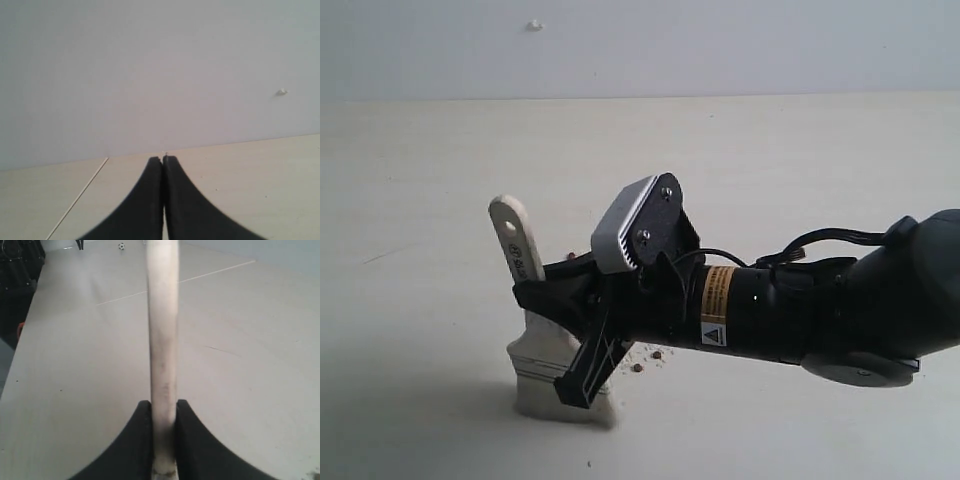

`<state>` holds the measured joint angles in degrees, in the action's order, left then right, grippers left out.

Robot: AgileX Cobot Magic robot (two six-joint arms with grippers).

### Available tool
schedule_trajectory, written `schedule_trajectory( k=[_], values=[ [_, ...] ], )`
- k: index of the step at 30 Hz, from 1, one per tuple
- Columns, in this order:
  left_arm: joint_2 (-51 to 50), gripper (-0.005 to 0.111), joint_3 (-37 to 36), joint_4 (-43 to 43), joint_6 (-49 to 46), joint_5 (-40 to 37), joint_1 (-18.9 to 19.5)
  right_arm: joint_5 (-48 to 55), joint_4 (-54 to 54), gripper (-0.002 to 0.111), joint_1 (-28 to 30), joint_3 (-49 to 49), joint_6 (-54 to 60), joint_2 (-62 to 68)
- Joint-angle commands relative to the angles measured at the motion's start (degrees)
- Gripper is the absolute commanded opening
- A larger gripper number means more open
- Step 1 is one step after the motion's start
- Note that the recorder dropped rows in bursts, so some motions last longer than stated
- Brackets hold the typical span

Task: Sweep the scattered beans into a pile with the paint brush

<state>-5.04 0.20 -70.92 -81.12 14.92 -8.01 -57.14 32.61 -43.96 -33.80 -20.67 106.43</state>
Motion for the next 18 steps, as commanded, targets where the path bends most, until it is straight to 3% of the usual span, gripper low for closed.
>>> schedule_trajectory(
  k=[1,6,18],
  values=[
    [0.3,0.000,-0.2,-0.1,0.1,0.0,0.0,-1.6,-1.2,0.000,3.2,0.2,1.1,1.8],
    [0.3,0.000,-0.2,-0.1,0.1,0.0,0.0,-5.7,-1.1,0.000,6.5,0.2,1.1,3.3],
    [0.3,0.000,-0.2,-0.1,0.1,0.0,0.0,-1.7,2.1,0.000,8.4,-6.8,-0.6,3.6]
  ],
)
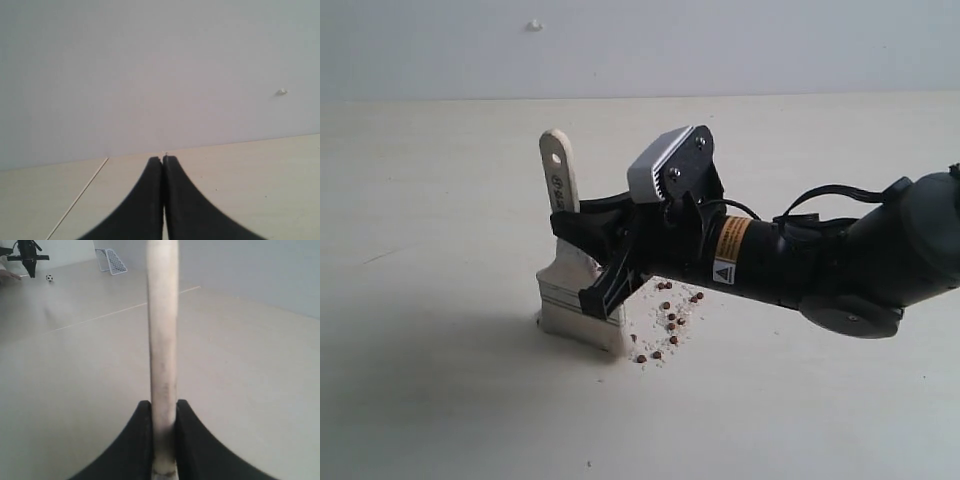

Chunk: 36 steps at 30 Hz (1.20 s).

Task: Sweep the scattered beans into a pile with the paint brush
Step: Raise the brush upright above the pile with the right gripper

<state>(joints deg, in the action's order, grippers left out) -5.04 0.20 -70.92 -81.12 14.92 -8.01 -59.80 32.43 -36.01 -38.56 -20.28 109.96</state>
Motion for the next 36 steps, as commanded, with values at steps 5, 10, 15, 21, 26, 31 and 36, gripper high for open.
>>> schedule_trajectory(
  k=[5,10,15,21,26,31,36],
  values=[
    [0.3,0.000,-0.2,-0.1,0.1,0.0,0.0,1.3,4.8,0.000,0.5,-2.0,-3.7,-2.0],
    [0.3,0.000,-0.2,-0.1,0.1,0.0,0.0,6.2,7.6,0.000,0.5,-2.0,-5.9,-8.8],
    [0.3,0.000,-0.2,-0.1,0.1,0.0,0.0,28.8,-14.2,0.000,0.3,-2.0,7.0,-18.0],
    [0.3,0.000,-0.2,-0.1,0.1,0.0,0.0,31.9,-64.5,0.000,-2.0,-1.9,52.0,-23.0],
    [0.3,0.000,-0.2,-0.1,0.1,0.0,0.0,6.7,-104.0,0.000,-11.6,-1.9,86.5,-20.0],
    [0.3,0.000,-0.2,-0.1,0.1,0.0,0.0,-2.1,-109.5,0.000,-20.0,-1.9,85.7,-13.7],
    [0.3,0.000,-0.2,-0.1,0.1,0.0,0.0,-9.1,-109.5,0.000,-25.2,-1.9,73.9,-1.7]
  ],
)
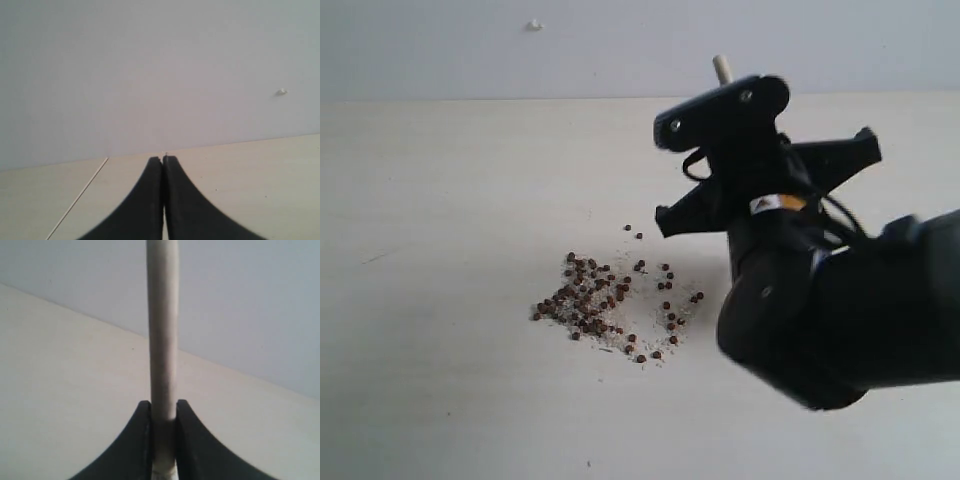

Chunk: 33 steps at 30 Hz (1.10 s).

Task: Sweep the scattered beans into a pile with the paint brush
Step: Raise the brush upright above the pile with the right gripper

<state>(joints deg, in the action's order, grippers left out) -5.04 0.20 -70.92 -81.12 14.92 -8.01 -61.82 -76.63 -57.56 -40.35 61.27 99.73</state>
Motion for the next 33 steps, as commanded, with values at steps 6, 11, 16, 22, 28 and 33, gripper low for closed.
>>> schedule_trajectory(
  k=[6,11,16,22,28,33],
  values=[
    [0.3,0.000,-0.2,-0.1,0.1,0.0,0.0,-5.8,-6.7,0.000,-9.9,-7.7,-5.2,16.2],
    [0.3,0.000,-0.2,-0.1,0.1,0.0,0.0,1.6,-7.1,0.000,-11.7,-15.0,-4.4,16.4],
    [0.3,0.000,-0.2,-0.1,0.1,0.0,0.0,1.9,-7.0,0.000,-11.7,-19.7,-7.3,20.1],
    [0.3,0.000,-0.2,-0.1,0.1,0.0,0.0,2.6,-7.8,0.000,-11.7,-24.7,-8.7,22.3],
    [0.3,0.000,-0.2,-0.1,0.1,0.0,0.0,2.2,-10.8,0.000,-11.7,-28.7,-5.4,22.3],
    [0.3,0.000,-0.2,-0.1,0.1,0.0,0.0,-6.2,-14.1,0.000,-11.7,-29.3,2.2,20.4]
  ],
)
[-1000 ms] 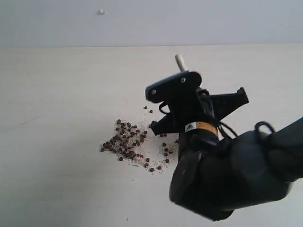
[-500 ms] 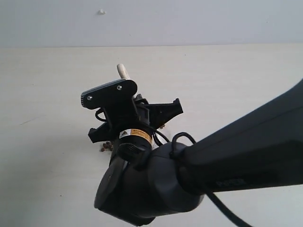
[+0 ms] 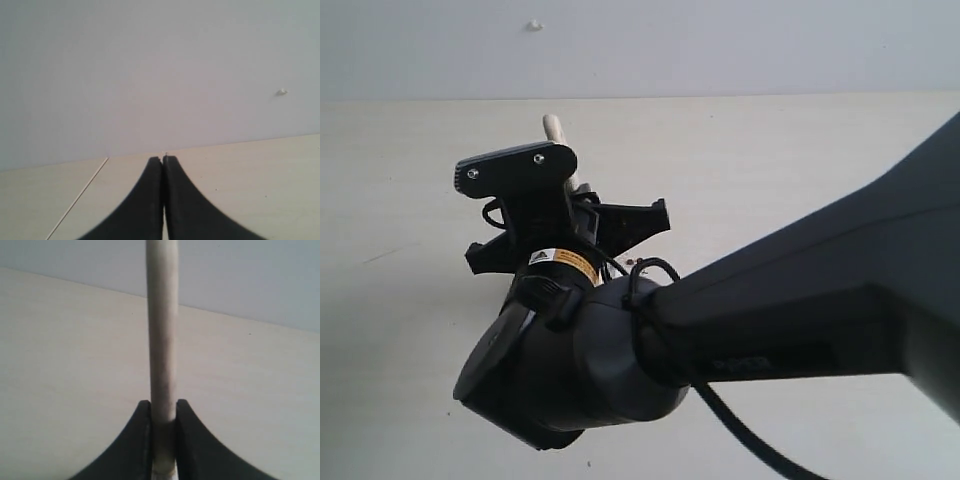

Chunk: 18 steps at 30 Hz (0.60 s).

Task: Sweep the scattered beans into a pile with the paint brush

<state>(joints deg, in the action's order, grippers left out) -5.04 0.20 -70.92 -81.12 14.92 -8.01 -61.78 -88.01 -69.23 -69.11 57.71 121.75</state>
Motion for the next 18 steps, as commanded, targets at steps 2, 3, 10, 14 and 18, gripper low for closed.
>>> schedule_trajectory(
  k=[2,3,10,14,18],
  values=[
    [0.3,0.000,-0.2,-0.1,0.1,0.0,0.0,-8.2,-3.6,0.000,0.0,-0.5,10.1,-3.0],
    [0.3,0.000,-0.2,-0.1,0.1,0.0,0.0,-8.2,-3.6,0.000,0.0,-0.5,12.6,-3.8],
    [0.3,0.000,-0.2,-0.1,0.1,0.0,0.0,-8.2,4.3,0.000,2.8,1.1,18.0,-5.3],
    [0.3,0.000,-0.2,-0.1,0.2,0.0,0.0,-2.9,16.8,0.000,9.9,4.7,11.6,-3.2],
    [0.3,0.000,-0.2,-0.1,0.2,0.0,0.0,6.2,40.6,0.000,15.7,8.0,-0.8,-1.1]
  ],
)
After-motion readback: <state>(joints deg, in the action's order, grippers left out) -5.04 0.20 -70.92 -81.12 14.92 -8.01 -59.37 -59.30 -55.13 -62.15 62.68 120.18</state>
